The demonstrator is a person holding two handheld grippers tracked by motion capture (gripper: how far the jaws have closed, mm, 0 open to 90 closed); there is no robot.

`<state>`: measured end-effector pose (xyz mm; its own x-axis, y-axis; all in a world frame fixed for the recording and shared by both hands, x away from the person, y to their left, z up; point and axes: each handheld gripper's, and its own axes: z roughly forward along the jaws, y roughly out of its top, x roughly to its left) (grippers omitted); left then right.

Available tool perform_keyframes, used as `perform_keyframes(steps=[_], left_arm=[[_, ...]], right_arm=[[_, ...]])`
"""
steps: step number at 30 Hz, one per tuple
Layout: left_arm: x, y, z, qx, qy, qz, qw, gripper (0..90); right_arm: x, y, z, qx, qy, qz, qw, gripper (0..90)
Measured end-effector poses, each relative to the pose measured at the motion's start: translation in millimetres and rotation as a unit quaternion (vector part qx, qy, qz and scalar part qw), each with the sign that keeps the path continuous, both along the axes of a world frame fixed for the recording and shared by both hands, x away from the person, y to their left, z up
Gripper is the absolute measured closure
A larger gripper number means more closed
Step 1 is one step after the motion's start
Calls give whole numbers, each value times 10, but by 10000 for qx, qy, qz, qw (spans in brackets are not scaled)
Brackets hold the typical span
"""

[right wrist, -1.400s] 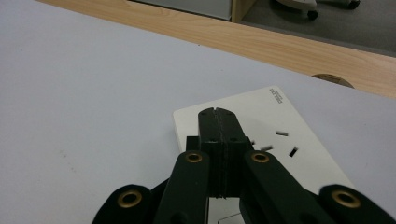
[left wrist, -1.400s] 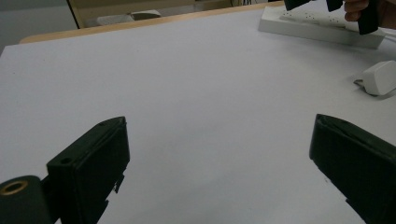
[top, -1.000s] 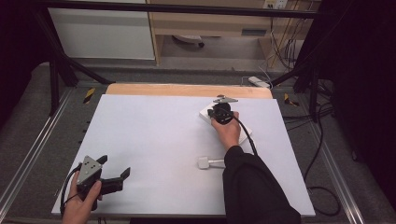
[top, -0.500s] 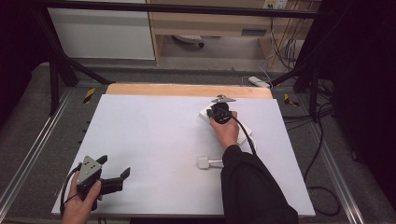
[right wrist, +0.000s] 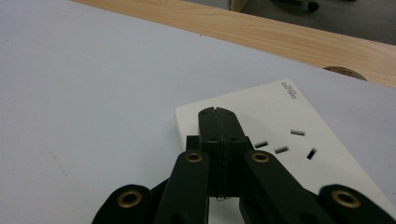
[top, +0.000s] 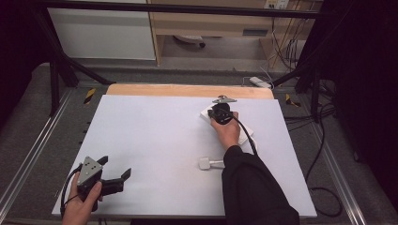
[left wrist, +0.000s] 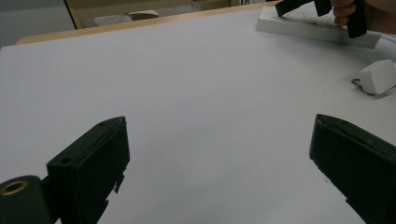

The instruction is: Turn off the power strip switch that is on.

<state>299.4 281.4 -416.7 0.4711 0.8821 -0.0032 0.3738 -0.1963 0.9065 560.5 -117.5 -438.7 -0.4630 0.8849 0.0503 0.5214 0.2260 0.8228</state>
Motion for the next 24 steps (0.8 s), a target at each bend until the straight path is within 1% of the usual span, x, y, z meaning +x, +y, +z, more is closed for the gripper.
perform_keyframes(steps=[24], left_arm=[[-2, -3, 2, 15, -14, -5, 10000, 48]], right_arm=[[-7, 15, -13, 25, -43, 1, 10000, 900]])
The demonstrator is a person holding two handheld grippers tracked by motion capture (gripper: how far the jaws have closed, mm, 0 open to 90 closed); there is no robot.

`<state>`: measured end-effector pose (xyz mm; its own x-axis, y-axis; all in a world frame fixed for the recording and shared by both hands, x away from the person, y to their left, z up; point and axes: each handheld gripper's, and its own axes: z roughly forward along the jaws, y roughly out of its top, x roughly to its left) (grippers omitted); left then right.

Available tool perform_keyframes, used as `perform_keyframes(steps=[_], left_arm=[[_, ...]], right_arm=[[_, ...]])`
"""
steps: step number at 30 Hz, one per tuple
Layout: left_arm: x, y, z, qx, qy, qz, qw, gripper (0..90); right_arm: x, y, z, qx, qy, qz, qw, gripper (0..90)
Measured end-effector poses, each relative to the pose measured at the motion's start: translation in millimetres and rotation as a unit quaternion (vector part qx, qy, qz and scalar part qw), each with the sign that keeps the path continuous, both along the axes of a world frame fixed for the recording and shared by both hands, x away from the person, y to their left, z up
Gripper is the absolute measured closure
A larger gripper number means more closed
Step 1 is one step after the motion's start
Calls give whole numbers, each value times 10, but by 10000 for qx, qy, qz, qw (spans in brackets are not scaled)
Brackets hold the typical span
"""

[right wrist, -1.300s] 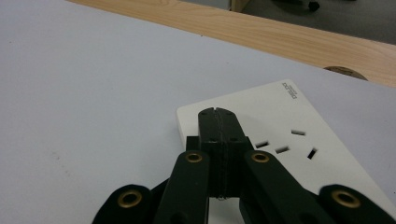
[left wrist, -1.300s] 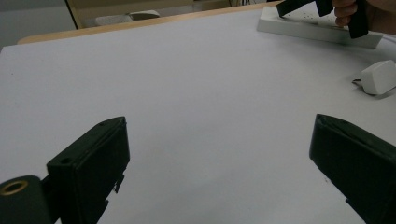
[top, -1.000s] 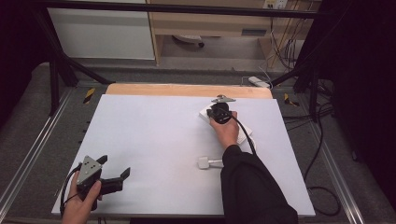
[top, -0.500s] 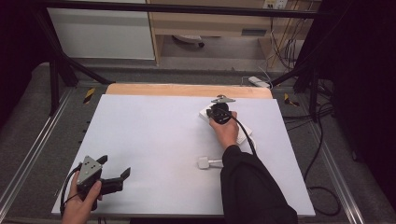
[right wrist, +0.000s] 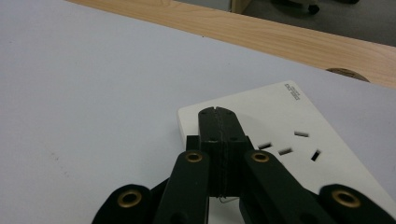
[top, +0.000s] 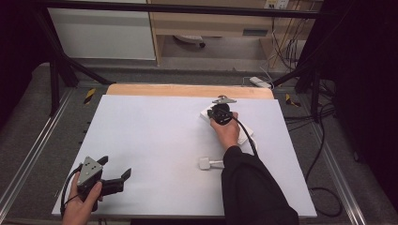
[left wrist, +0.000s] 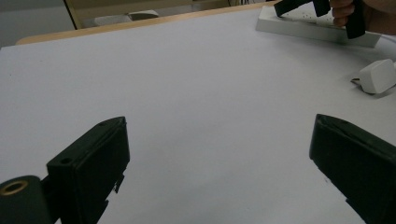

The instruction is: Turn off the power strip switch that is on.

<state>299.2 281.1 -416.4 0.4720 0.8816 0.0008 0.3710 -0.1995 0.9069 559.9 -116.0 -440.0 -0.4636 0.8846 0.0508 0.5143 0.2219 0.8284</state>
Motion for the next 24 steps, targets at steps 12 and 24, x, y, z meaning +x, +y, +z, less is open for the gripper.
perform_keyframes(steps=[12, 24], left_arm=[[-1, 0, 0, 1, 3, -5, 10000, 48], [-1, 1, 0, 1, 7, -11, 10000, 48]], right_arm=[[-1, 10, -10, -15, -13, -1, 10000, 900], [-4, 51, -34, -6, -5, 41, 10000, 900]])
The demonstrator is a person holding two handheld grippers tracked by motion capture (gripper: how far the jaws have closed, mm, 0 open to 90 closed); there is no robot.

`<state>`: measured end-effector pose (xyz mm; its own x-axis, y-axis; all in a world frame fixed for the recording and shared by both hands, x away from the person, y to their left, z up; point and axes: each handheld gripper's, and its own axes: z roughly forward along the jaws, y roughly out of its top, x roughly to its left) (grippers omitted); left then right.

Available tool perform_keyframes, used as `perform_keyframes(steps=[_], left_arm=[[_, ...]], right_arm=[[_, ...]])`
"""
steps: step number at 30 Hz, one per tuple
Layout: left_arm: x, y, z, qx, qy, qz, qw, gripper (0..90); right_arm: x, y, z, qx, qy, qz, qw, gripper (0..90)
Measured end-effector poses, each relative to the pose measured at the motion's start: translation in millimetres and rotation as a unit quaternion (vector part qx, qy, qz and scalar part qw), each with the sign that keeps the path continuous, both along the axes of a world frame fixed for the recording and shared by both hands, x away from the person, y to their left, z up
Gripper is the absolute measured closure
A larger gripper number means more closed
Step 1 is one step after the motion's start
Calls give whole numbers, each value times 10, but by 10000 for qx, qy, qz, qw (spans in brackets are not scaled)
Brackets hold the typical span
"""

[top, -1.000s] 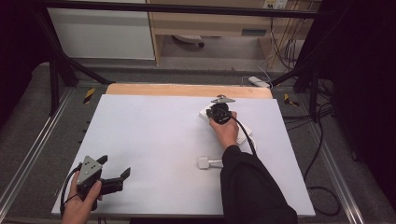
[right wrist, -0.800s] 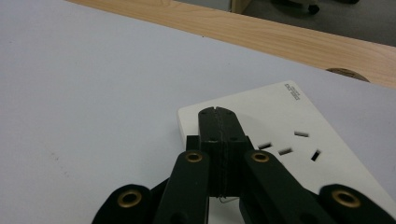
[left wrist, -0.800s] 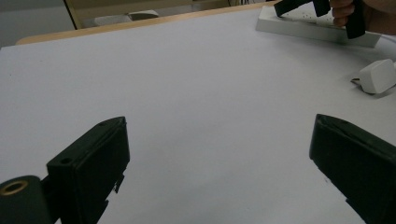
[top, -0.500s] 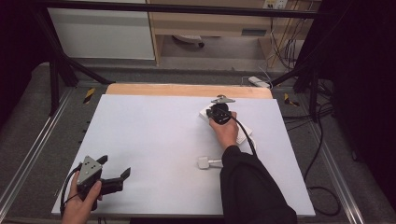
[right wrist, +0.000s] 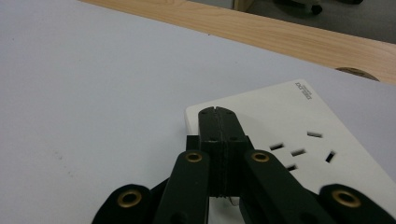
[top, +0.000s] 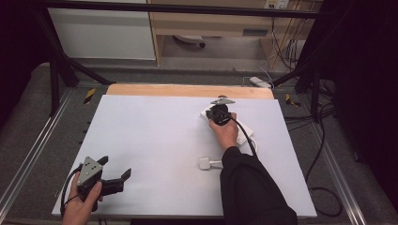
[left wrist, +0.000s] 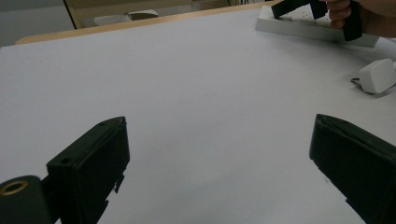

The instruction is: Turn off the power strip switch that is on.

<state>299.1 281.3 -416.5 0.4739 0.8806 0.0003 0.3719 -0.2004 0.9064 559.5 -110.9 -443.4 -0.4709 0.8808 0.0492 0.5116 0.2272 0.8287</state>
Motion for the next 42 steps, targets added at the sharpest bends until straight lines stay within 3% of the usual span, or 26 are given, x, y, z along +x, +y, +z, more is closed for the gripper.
perform_keyframes(steps=[29, 42], left_arm=[[-1, 1, 0, -30, -10, 15, 10000, 48], [-2, 1, 0, -25, -13, 18, 10000, 48]], right_arm=[[-9, -26, 19, -29, 9, -41, 10000, 900], [-65, -50, 154, 59, -127, -84, 9999, 891]])
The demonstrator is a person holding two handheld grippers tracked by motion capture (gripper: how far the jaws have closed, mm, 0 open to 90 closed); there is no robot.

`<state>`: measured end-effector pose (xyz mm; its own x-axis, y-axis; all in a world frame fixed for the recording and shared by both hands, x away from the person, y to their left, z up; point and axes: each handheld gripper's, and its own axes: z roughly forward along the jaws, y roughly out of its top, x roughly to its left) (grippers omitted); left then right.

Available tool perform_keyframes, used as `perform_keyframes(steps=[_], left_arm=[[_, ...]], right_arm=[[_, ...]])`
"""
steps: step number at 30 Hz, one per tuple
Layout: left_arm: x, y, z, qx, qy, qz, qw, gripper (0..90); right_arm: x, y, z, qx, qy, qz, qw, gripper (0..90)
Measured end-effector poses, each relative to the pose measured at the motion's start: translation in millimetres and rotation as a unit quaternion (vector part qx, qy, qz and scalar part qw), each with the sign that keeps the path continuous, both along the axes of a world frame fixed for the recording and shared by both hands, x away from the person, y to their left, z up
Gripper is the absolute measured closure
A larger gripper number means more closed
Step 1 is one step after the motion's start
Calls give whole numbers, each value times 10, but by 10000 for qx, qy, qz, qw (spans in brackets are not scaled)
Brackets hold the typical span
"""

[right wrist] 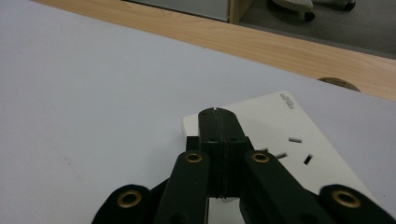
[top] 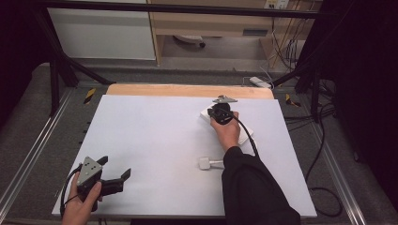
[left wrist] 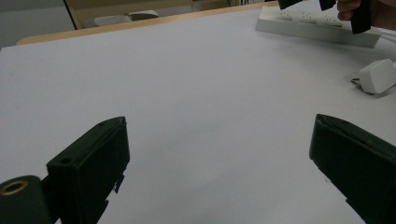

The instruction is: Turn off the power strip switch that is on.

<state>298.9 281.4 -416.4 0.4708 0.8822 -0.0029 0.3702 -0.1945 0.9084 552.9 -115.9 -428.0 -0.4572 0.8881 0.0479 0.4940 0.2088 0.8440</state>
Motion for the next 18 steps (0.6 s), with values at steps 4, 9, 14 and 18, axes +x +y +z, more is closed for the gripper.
perform_keyframes(steps=[4, 9, 14, 18], left_arm=[[-1, 1, 1, 0, -4, -7, 10000, 48], [-2, 6, 1, 9, -3, 9, 10000, 48], [-2, 2, 0, 40, 6, 0, 10000, 48], [-3, 2, -1, 35, 8, 3, 10000, 48]], right_arm=[[-34, -9, 71, 34, -77, 10, 10000, 802], [-73, -39, 157, 191, -101, 40, 9998, 633], [-100, -66, 236, 326, 0, 14, 9995, 420], [-126, -99, 295, 368, 61, -60, 9993, 301]])
